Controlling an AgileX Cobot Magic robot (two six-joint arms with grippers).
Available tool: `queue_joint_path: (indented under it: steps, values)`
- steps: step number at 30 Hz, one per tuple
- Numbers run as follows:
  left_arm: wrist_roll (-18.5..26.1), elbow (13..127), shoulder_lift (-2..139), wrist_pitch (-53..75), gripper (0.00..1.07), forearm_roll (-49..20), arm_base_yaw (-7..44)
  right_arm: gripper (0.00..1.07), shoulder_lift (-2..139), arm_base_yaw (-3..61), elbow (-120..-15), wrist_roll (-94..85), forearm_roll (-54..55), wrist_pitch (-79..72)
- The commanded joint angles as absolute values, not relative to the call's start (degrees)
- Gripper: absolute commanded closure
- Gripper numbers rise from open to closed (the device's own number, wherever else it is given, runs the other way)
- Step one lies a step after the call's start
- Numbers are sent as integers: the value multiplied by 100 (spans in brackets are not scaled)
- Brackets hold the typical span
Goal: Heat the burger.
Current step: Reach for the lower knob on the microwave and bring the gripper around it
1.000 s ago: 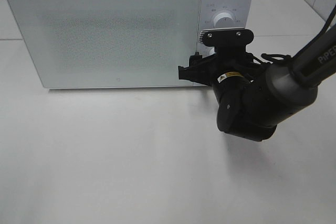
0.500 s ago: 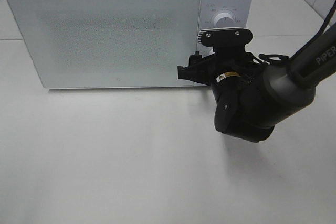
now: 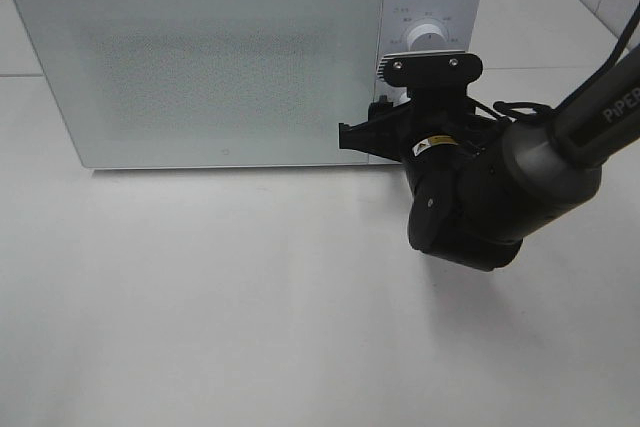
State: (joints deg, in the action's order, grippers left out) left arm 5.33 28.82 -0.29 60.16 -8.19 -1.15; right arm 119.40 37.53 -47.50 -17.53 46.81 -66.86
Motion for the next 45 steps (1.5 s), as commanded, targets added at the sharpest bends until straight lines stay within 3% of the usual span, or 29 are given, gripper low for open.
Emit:
queue_joint_path:
  steps: [1, 2, 3, 4, 6, 8, 21, 45]
  values:
    - [498, 2859, -143, 5942, 7, -865, -126, 73, 11895, 3753, -4819, -1719, 4733, -6761]
    - [498, 2859, -143, 5942, 7, -865, -126, 73, 11895, 3753, -4819, -1719, 4733, -6761]
    - [498, 2859, -143, 5942, 7, -865, -126, 86, 11895, 3747, -4819, -1719, 4693, -6767]
    - [498, 2859, -143, 5942, 7, -865, -126, 86, 11895, 3747, -4819, -1719, 4693, -6767]
    - [498, 2859, -143, 5942, 7, -865, -126, 103, 11895, 3747, -4819, -1719, 4675, -6767]
    - [498, 2859, -143, 5942, 7, -865, -126, 107, 11895, 3747, -4819, -1719, 4589, -6784]
    - [498, 2859, -143, 5942, 7, -865, -126, 107, 11895, 3747, -4819, -1301, 4251, -7173]
    - [498, 2859, -143, 5942, 7, -865, -126, 107, 11895, 3747, -4819, 5896, 3037, -6979]
